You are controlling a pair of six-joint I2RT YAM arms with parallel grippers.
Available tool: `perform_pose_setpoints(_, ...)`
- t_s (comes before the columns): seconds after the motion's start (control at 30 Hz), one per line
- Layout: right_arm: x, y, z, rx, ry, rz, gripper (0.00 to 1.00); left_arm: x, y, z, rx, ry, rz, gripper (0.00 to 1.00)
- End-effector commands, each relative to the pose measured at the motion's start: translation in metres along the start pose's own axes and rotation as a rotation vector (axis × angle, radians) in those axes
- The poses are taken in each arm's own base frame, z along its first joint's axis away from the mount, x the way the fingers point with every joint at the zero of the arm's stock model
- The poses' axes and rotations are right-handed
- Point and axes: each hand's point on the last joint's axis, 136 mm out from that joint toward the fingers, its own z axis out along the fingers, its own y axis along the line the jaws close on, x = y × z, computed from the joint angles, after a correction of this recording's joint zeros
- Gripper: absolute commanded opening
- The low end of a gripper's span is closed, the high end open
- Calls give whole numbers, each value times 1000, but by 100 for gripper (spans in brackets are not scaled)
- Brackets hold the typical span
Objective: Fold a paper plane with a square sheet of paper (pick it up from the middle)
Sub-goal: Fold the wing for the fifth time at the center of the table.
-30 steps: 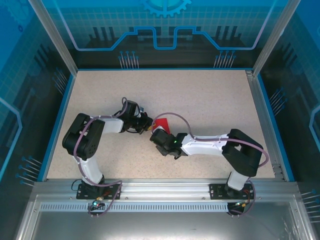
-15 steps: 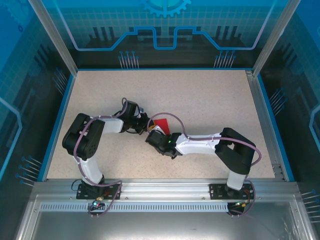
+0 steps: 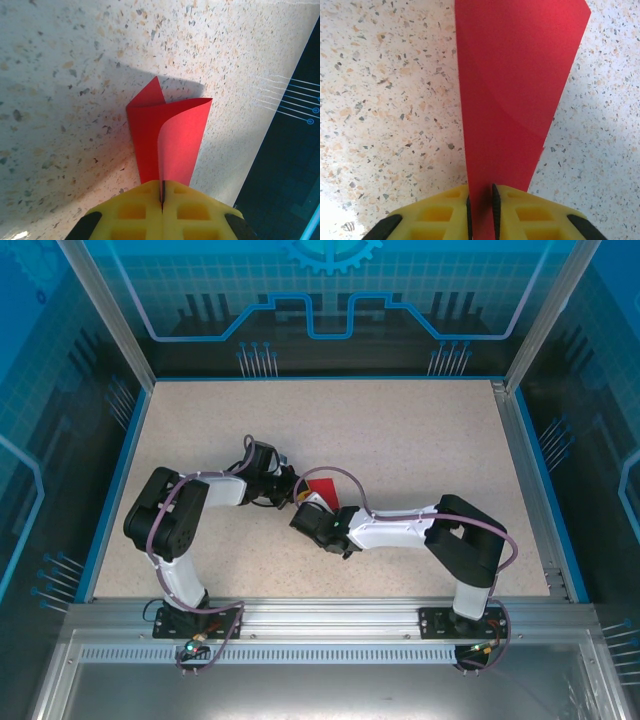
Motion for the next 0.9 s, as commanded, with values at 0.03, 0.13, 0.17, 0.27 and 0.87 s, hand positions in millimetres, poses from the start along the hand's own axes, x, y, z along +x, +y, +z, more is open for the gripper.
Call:
perform_pose_setpoints(0.03,-8,4,-4,6,-15,-4,17,1,-10,-5,3,-4,32,5)
perform_pose_setpoints(0.13,-8,6,-3,-3,-13,-6,12,1,-10,-6,2,-5,28,7)
perform_pose_setpoints(0.17,-7,6,-2,-4,-10,-4,10,1,-11,-6,3,-7,29,8)
perform_pose_setpoints(0.27,-7,5,-1,-31,-7,16,6,0,-13,-9,-2,-15,30,20)
perform_pose_setpoints(0.87,-2,5,1,-538,-46,233,4,-8,-13,-44,-120,-144,56,59)
